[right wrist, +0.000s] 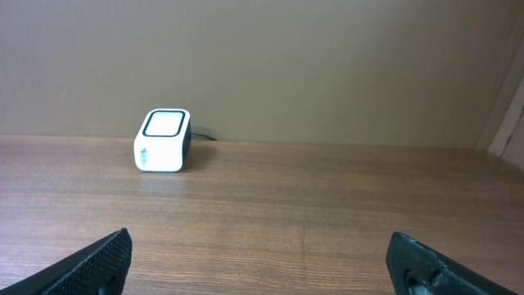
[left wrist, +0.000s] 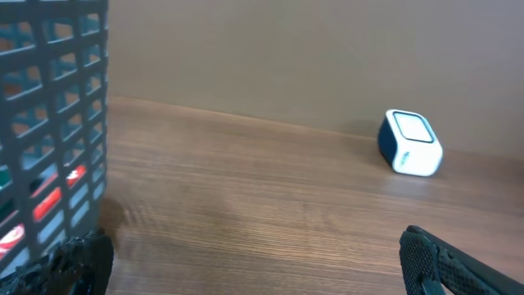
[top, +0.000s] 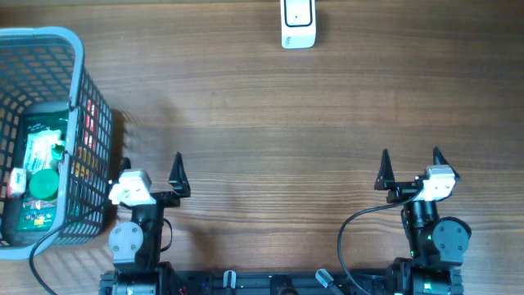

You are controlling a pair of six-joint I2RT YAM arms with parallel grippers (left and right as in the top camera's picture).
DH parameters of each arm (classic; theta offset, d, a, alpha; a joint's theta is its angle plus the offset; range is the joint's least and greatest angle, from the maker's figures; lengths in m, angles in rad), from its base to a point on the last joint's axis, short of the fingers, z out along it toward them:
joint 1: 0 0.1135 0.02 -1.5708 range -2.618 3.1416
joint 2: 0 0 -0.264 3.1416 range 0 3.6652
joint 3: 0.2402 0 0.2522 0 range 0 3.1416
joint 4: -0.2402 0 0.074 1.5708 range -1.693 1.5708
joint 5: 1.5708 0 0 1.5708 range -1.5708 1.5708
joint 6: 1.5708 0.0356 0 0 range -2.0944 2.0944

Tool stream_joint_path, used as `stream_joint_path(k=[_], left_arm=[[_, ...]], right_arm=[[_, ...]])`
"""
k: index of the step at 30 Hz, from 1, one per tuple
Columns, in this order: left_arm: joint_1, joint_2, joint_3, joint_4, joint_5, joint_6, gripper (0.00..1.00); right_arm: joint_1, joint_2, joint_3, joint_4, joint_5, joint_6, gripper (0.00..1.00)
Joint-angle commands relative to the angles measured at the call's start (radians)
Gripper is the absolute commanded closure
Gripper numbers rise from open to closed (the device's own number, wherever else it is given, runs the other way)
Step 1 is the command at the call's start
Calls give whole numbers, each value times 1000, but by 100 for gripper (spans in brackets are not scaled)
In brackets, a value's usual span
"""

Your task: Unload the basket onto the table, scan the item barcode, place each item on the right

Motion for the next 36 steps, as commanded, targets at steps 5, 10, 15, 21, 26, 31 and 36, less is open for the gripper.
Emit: stream_joint_path(k=[5,10,15,21,26,31,36], left_arm=[[6,-2,10,41,229,-18,0],[6,1,120,39,288,-121,0],[6,69,324,-28,302,-119,0],[6,367,697,-233,291,-120,0],[6,657,1083,-510,299,-119,0],[6,845,1272,-734,349,-116,0],[7,928,1278,-689,323,-158,0]], right_arm=[[3,-1,-1,1,10,10,0],[3,-1,-1,1,10,11,0],[3,-1,-1,1,10,10,0],[3,-1,-1,1,10,11,0],[3,-1,-1,1,10,11,0],[3,-1,-1,1,10,11,0],[3,-1,-1,1,10,11,0]])
